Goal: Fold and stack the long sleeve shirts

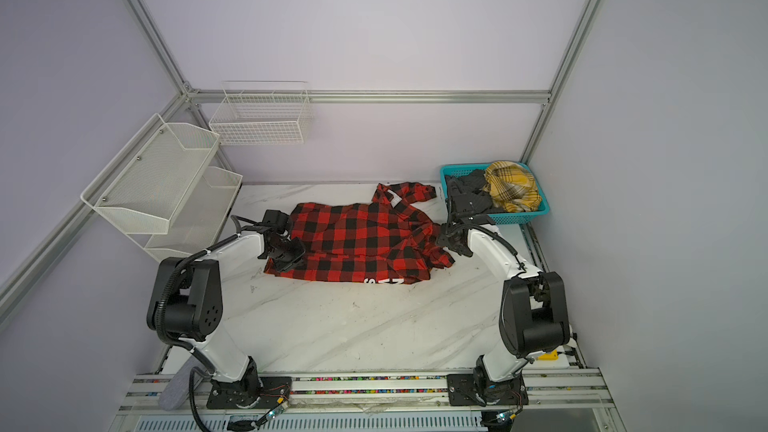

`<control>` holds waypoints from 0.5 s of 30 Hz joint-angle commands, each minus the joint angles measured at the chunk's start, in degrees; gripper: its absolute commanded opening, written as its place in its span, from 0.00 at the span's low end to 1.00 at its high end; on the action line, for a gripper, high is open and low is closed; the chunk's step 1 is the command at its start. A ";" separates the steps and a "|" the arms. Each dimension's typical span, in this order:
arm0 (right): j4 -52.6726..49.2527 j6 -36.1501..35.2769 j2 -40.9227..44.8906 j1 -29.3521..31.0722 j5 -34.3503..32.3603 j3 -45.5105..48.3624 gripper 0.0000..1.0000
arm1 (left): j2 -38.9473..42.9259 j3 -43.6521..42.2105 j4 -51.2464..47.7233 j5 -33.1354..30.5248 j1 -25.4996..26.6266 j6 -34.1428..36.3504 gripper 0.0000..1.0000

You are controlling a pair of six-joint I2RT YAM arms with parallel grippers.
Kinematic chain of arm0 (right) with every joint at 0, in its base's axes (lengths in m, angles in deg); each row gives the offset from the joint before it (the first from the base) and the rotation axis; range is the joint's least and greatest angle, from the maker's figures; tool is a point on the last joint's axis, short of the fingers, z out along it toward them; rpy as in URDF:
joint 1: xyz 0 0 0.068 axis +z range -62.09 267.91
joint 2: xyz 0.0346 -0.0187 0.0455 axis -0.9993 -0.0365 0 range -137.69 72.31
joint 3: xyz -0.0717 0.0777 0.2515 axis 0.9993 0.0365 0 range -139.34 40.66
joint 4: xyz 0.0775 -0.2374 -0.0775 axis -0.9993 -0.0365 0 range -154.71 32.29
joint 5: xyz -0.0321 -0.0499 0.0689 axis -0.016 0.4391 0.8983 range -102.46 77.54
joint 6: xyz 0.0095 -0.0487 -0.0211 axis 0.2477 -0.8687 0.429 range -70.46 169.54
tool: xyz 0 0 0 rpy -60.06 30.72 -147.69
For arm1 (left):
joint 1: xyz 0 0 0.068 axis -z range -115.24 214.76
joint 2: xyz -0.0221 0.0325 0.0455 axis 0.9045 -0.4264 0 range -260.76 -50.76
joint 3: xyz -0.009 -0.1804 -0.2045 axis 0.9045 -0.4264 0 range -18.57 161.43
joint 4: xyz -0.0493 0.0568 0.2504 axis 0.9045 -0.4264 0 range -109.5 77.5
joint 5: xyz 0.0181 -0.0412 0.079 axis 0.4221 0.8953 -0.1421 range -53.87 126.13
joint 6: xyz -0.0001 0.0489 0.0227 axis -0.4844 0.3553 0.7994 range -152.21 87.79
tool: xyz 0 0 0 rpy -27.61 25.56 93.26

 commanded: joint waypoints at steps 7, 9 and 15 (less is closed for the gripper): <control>5.65 7.31 3.57 -1.73 1.87 8.16 0.78 | -0.75 -2.75 2.42 0.71 -0.29 2.13 0.09; 6.36 7.38 4.13 -2.83 2.99 8.55 0.81 | -1.26 -2.86 2.44 0.44 -0.38 2.51 0.09; 10.50 6.56 0.26 -4.41 8.95 10.29 0.73 | -1.56 -3.71 2.88 0.93 -0.90 2.44 0.08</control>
